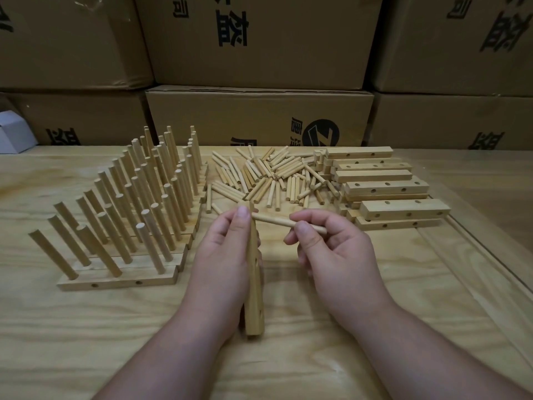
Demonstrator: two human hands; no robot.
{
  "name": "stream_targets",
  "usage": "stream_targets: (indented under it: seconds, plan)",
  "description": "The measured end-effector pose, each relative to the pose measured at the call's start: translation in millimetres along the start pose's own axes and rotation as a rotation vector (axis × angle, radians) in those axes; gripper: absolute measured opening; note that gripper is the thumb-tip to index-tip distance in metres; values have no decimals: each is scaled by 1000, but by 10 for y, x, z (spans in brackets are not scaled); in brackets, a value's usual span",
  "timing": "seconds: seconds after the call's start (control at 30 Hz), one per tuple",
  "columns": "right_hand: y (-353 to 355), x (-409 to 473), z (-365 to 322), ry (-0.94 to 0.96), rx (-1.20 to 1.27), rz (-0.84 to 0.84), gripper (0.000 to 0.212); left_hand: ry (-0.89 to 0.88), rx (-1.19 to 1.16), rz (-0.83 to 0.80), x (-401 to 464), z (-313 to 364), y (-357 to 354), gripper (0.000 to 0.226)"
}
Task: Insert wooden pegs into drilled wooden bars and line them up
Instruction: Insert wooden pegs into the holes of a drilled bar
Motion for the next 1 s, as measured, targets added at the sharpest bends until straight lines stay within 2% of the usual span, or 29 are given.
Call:
stream_targets:
  seconds: [0.2,0.23,0.3,0.4,0.7,0.83,1.0]
  plan:
    - [42,37,-9,-2,29,5,8,26,2,-36,12,11,16,37]
    - [55,46,-10,-10,53,11,9,28,10,-41,8,10,14,40]
    - [71,59,3,-31,97,17,23,35,27,-54,2,0,2,46]
    - [74,67,20,-53,103,22,30,47,19,-64,-9,-11,-15,43]
    - [77,57,-4,-43,60,46,33,25,74,-62,-15,1,-5,56]
    - [80,53,8,-49,50,50,34,23,113,-54,-21,-1,6,54]
    - [72,49,-31,7,-1,50,26,-2,203,-27,-33,26,32,63]
Point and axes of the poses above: each hand's wrist, its own x-axis towards the middle knuckle, its own y-axis out of the back of the hand, z = x × y, the point moved 7 cm from there along x, towards the middle knuckle, and after that the axes turned 9 degrees about -x, right-handed, at the moved point
